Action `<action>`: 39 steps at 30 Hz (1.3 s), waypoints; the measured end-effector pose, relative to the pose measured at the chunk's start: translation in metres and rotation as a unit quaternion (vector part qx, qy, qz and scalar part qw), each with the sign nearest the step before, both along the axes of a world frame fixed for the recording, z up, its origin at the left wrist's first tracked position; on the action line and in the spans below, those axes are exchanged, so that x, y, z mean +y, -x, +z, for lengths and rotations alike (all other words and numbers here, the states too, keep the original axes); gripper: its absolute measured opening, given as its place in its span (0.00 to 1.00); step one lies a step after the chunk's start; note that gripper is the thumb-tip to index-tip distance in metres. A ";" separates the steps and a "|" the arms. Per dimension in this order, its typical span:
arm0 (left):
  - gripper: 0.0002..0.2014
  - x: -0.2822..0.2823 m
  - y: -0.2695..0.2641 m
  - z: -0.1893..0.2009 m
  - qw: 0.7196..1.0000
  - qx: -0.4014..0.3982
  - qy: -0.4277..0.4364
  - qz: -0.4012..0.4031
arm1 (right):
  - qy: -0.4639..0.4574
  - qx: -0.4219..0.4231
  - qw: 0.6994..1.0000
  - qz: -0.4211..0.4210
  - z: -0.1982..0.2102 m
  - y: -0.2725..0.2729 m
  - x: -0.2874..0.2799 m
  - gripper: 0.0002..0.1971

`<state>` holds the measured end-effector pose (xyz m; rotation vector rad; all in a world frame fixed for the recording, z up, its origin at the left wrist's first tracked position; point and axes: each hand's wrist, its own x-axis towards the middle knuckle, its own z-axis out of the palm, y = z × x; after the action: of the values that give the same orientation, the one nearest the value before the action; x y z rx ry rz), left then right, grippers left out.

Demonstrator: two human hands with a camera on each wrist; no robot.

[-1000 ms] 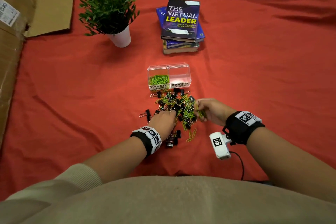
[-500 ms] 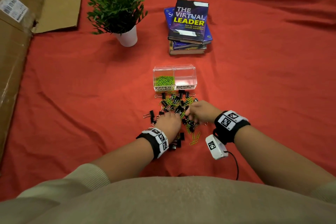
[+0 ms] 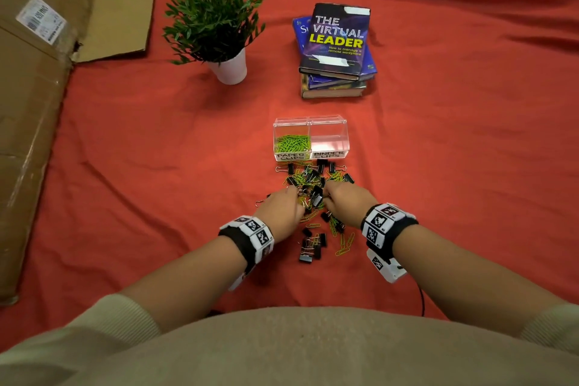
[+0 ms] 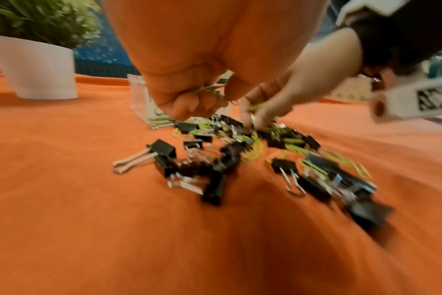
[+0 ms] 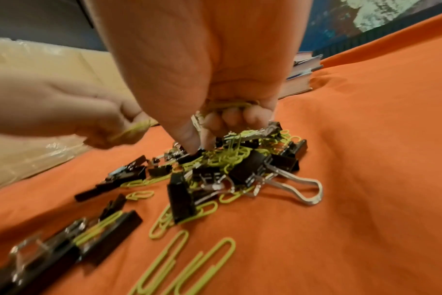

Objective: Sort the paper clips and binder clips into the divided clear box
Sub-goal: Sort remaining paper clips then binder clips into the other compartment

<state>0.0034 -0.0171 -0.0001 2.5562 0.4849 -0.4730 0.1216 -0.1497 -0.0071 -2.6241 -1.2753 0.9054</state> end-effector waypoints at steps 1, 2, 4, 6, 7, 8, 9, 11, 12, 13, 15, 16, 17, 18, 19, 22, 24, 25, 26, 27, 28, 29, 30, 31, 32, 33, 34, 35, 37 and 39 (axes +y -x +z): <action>0.05 0.007 -0.003 0.004 1.000 -0.003 0.016 0.021 | 0.017 -0.012 1.000 0.015 -0.001 0.001 0.001 0.11; 0.05 0.014 -0.009 0.007 0.999 -0.007 0.027 0.037 | 0.035 -0.020 0.999 0.027 -0.001 0.003 0.002 0.12; 0.05 0.027 -0.023 0.016 0.998 -0.016 0.032 0.053 | 0.050 -0.028 0.997 0.044 0.000 0.006 0.003 0.13; 0.05 0.039 -0.041 0.025 0.998 -0.028 0.019 0.053 | 0.046 -0.023 0.997 0.060 0.001 0.009 0.003 0.11; 0.05 0.045 -0.051 0.029 0.998 -0.032 0.007 0.046 | 0.040 -0.013 0.997 0.060 0.002 0.010 0.003 0.11; 0.05 0.051 -0.062 0.031 0.999 -0.034 -0.008 0.035 | 0.033 0.000 0.998 0.056 0.003 0.009 0.002 0.10; 0.07 0.057 -0.073 0.032 0.999 -0.031 -0.026 0.022 | 0.024 0.021 0.998 0.046 0.004 0.008 0.002 0.10; 0.12 0.066 -0.091 0.033 0.998 -0.022 -0.058 -0.002 | 0.002 0.086 0.996 0.002 0.008 0.003 0.001 0.07; 0.13 0.069 -0.099 0.032 0.997 -0.018 -0.072 -0.014 | -0.010 0.123 0.992 -0.025 0.012 0.000 0.002 0.06; 0.14 0.071 -0.105 0.030 0.996 -0.012 -0.084 -0.027 | -0.020 0.155 0.986 -0.049 0.016 -0.004 0.003 0.05; 0.16 0.072 -0.113 0.024 0.994 0.003 -0.103 -0.044 | -0.027 0.200 0.976 -0.081 0.026 -0.013 0.007 0.04; 0.16 0.071 -0.114 0.021 0.993 0.011 -0.109 -0.051 | -0.027 0.213 0.973 -0.089 0.032 -0.018 0.010 0.05; 0.16 0.071 -0.115 0.017 0.992 0.015 -0.112 -0.060 | -0.028 0.223 0.970 -0.095 0.038 -0.024 0.014 0.06; 0.15 0.070 -0.114 0.015 0.992 0.013 -0.110 -0.067 | -0.034 0.230 0.967 -0.102 0.045 -0.029 0.019 0.07; 0.14 0.070 -0.112 0.013 0.993 0.000 -0.100 -0.070 | -0.042 0.234 0.965 -0.109 0.051 -0.035 0.025 0.07; 0.13 0.073 -0.098 0.018 0.994 -0.087 -0.048 -0.037 | -0.084 0.215 0.965 -0.127 0.067 -0.054 0.050 0.08; 0.11 0.074 -0.079 0.019 0.988 -0.150 -0.024 0.005 | -0.105 0.179 0.970 -0.128 0.071 -0.063 0.072 0.07; 0.09 0.074 -0.068 0.019 0.985 -0.167 -0.015 0.031 | -0.106 0.149 0.976 -0.116 0.071 -0.066 0.083 0.06; 0.07 0.072 -0.055 0.017 0.984 -0.168 -0.007 0.052 | -0.099 0.110 0.984 -0.099 0.070 -0.067 0.095 0.07; 0.07 0.070 -0.042 0.014 0.986 -0.155 -0.001 0.064 | -0.083 0.070 0.991 -0.081 0.067 -0.066 0.106 0.07; 0.06 0.066 -0.029 0.011 0.989 -0.132 0.005 0.067 | -0.064 0.035 0.995 -0.063 0.063 -0.064 0.116 0.09; 0.06 0.063 -0.017 0.007 0.992 -0.107 0.009 0.064 | -0.044 0.010 0.998 -0.048 0.058 -0.061 0.125 0.09; 0.06 0.059 -0.006 0.003 0.995 -0.085 0.008 0.058 | -0.029 -0.007 0.999 -0.034 0.053 -0.058 0.132 0.09; 0.06 0.056 0.003 0.000 0.997 -0.067 0.003 0.049 | -0.015 -0.016 1.000 -0.022 0.049 -0.054 0.137 0.09; 0.07 0.053 0.011 -0.005 0.998 -0.053 0.000 0.038 | -0.006 -0.016 1.000 -0.013 0.045 -0.051 0.139 0.09; 0.08 0.051 0.018 -0.009 0.999 -0.042 0.001 0.028 | 0.000 -0.013 1.000 -0.006 0.042 -0.049 0.140 0.11; 0.09 0.049 0.023 -0.013 0.999 -0.032 0.006 0.019 | -0.001 -0.010 1.000 0.000 0.040 -0.047 0.138 0.14; 0.11 0.047 0.026 -0.016 1.000 -0.025 0.011 0.010 | -0.012 -0.013 1.000 0.008 0.040 -0.044 0.135 0.17; 0.14 0.046 0.031 -0.020 1.000 -0.023 0.017 -0.005 | -0.060 -0.041 0.997 0.025 0.043 -0.035 0.122 0.19; 0.16 0.045 0.034 -0.023 0.999 -0.032 0.014 -0.026 | -0.091 -0.048 0.994 0.045 0.042 -0.020 0.104 0.16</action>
<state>-0.0302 0.0275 -0.0228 2.5526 0.3869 -0.4111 0.1418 -0.0455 0.0345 -2.5135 -1.4364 0.6469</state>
